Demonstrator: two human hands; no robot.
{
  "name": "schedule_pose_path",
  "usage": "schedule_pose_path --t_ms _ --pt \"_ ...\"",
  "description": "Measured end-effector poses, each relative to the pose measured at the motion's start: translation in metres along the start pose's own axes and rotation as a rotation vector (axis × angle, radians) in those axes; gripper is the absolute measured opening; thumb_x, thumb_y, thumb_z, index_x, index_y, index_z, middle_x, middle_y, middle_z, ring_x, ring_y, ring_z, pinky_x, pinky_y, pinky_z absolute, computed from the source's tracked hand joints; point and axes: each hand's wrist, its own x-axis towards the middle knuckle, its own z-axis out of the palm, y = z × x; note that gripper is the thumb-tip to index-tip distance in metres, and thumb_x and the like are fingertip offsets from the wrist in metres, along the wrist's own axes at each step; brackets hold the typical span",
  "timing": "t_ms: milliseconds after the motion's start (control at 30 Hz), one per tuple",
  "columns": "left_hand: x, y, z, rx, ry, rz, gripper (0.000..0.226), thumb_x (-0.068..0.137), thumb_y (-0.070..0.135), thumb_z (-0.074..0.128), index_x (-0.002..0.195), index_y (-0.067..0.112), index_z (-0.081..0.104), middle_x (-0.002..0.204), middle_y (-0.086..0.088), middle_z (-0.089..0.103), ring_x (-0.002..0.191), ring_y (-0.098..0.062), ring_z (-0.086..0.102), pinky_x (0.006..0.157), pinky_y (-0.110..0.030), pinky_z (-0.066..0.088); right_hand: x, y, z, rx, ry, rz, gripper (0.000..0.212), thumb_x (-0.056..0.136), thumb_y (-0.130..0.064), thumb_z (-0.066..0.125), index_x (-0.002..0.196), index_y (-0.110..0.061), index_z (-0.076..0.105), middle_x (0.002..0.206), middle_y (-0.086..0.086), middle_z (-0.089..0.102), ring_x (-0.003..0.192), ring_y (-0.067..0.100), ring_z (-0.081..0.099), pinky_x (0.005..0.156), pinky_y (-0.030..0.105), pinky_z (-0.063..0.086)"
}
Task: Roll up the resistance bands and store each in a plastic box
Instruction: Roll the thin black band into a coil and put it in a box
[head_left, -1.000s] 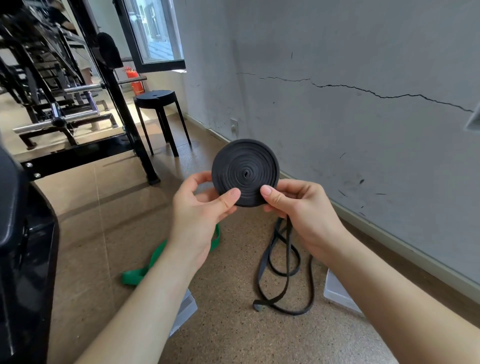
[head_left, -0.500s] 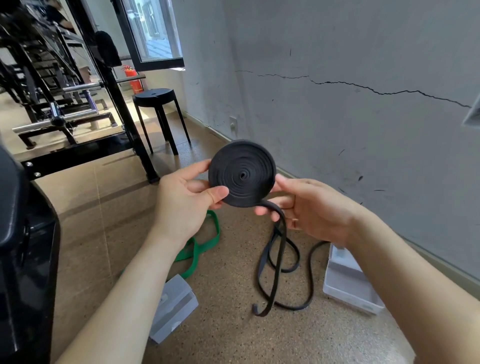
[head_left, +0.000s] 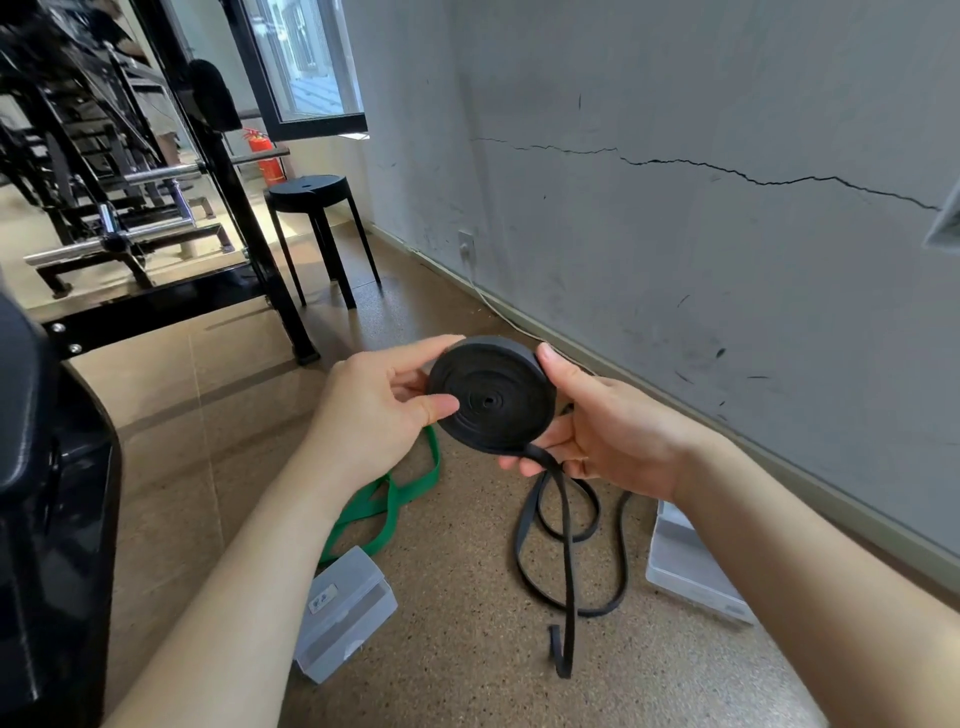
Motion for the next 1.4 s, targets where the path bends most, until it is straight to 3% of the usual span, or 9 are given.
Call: schedule_pose_path --t_ms 167,267,400,500,600,767,900,1000,1400 --pt "-0.001 -0.001 0.013 -0.702 -0.007 -0.201 0.035 0.07 0.009 0.07 0.103 0.015 0.063 0.088 -0.004 0.074 0.083 -0.021 0.069 0.07 -0.029 0.056 0.004 0.002 0.0 0.225 -0.005 -0.09 0.078 0.074 -0.078 0.047 0.125 -0.023 0.064 0.105 0.024 0.07 0.084 0.021 0.062 0.08 0.035 0.033" --pt "-0.003 0.003 0.027 -0.877 0.008 -0.251 0.032 0.067 0.007 0.068 0.098 0.007 0.062 0.085 -0.009 0.074 0.072 -0.023 0.069 0.063 -0.029 0.059 0.008 0.003 0.002 0.342 -0.025 -0.1 0.083 0.077 -0.078 0.042 0.137 -0.021 0.051 0.099 0.02 0.07 0.08 0.019 0.065 0.068 0.029 0.036" --pt "-0.002 0.006 0.028 -0.728 0.129 -0.2 0.021 0.076 0.001 0.067 0.096 0.006 0.066 0.084 -0.007 0.075 0.076 -0.023 0.072 0.065 -0.032 0.06 0.006 0.0 0.005 0.268 -0.058 -0.089 0.083 0.077 -0.081 0.033 0.136 -0.026 0.051 0.108 0.02 0.071 0.084 0.02 0.067 0.064 0.028 0.037" --pt "0.004 0.004 0.015 -0.575 0.174 -0.204 0.024 0.081 -0.005 0.066 0.102 0.007 0.066 0.079 -0.001 0.076 0.076 -0.018 0.073 0.065 -0.031 0.059 0.0 -0.004 0.001 0.045 0.044 -0.119 0.078 0.072 -0.079 0.051 0.125 -0.022 0.059 0.097 0.013 0.074 0.077 0.018 0.062 0.059 0.029 0.03" --pt "0.006 -0.001 0.005 -0.46 0.157 -0.236 0.035 0.081 -0.003 0.067 0.116 0.002 0.062 0.074 0.003 0.075 0.065 -0.012 0.072 0.055 -0.023 0.056 -0.005 -0.003 -0.008 -0.096 0.165 -0.2 0.052 0.069 -0.044 0.08 0.108 -0.013 0.065 0.083 0.007 0.069 0.067 0.015 0.053 0.06 0.029 0.029" --pt "0.007 -0.006 0.002 -0.315 0.087 -0.272 0.047 0.079 0.001 0.072 0.125 -0.002 0.059 0.091 -0.009 0.074 0.07 -0.017 0.072 0.054 -0.022 0.053 -0.002 -0.002 -0.004 -0.038 0.248 -0.229 0.023 0.072 -0.008 0.079 0.092 -0.005 0.068 0.081 0.013 0.07 0.057 0.01 0.054 0.052 0.016 0.042" --pt "0.007 -0.005 -0.002 -0.275 0.043 -0.27 0.048 0.079 0.0 0.071 0.126 -0.001 0.059 0.093 -0.009 0.074 0.073 -0.017 0.073 0.055 -0.022 0.055 0.0 -0.001 -0.004 -0.034 0.28 -0.218 0.041 0.062 -0.021 0.081 0.093 0.004 0.069 0.078 0.012 0.067 0.057 0.012 0.051 0.056 0.025 0.033" --pt "0.007 -0.005 -0.005 -0.261 0.014 -0.259 0.041 0.079 -0.003 0.07 0.119 0.002 0.064 0.084 -0.002 0.075 0.067 -0.014 0.072 0.053 -0.021 0.054 0.001 -0.001 -0.002 0.007 0.288 -0.199 0.024 0.072 -0.015 0.078 0.088 0.0 0.07 0.074 0.008 0.066 0.054 0.012 0.051 0.056 0.028 0.024" --pt "-0.004 0.01 0.032 -0.812 0.122 -0.348 0.034 0.083 0.005 0.069 0.113 0.016 0.056 0.097 -0.007 0.075 0.091 -0.024 0.072 0.072 -0.03 0.059 0.006 0.002 0.006 0.32 0.418 -0.274 0.006 0.086 -0.004 0.068 0.08 -0.003 0.068 0.064 0.0 0.058 0.055 0.007 0.047 0.049 0.016 0.031"
